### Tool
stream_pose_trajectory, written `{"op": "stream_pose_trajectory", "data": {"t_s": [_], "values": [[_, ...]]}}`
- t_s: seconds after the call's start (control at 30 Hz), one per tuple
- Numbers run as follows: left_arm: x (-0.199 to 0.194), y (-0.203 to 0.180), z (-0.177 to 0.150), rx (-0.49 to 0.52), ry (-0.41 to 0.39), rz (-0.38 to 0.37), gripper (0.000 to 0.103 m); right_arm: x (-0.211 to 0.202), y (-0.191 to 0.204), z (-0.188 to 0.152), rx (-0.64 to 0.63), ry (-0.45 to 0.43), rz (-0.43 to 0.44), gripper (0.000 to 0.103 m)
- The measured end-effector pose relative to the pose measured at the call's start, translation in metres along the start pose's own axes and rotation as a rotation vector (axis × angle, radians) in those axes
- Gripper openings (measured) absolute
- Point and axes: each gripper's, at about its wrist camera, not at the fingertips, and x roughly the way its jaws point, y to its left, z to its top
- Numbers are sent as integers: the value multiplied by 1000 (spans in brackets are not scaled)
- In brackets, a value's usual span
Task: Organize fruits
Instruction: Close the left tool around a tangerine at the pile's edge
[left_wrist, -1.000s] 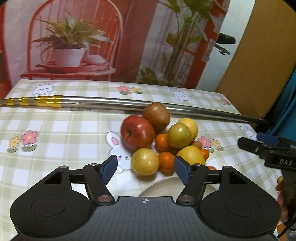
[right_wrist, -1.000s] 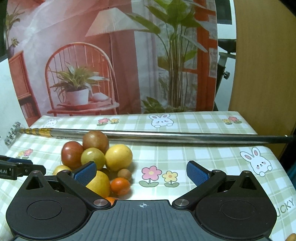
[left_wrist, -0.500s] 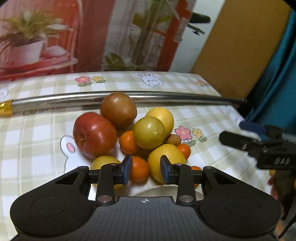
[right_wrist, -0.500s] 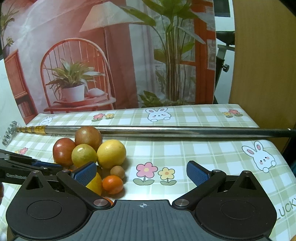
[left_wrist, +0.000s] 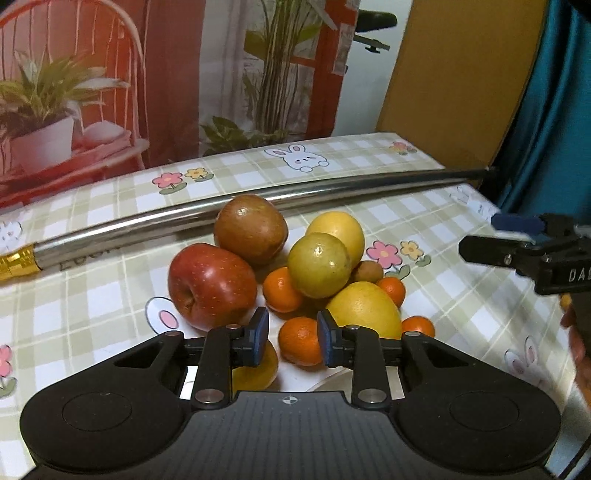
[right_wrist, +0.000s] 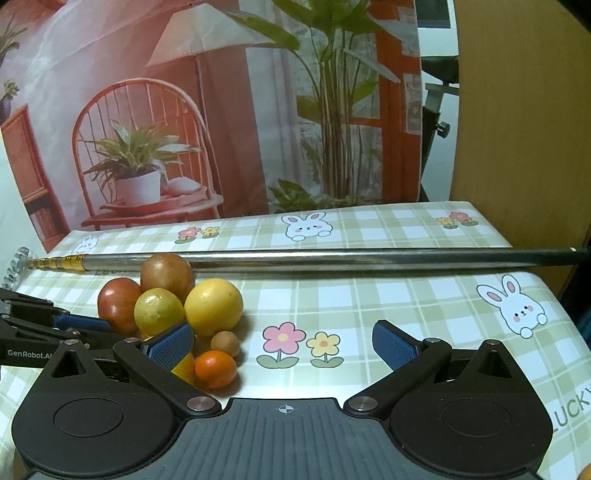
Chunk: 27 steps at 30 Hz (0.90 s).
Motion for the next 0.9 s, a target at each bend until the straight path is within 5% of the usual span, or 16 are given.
{"op": "stream_pose_trajectory", "data": {"t_s": [0.13,0.3,0.47,0.67,0.9], "values": [[-1,-9,1,95,18,42,32,-1,-1,1,3,-4,-4,103],[6,-20,2,175,62,-15,32,-1,-1,1,1,-3,-4,103],[14,-31,7,283,89,50,32,-2,-2,1,4,-6,-6,103],[18,-25,16,305,145,14,33,-2,-6,0,16,-5,-11,103],[20,-38,16,478,226,-15,33,-3,-7,-1,14,-10,-15,103]]}}
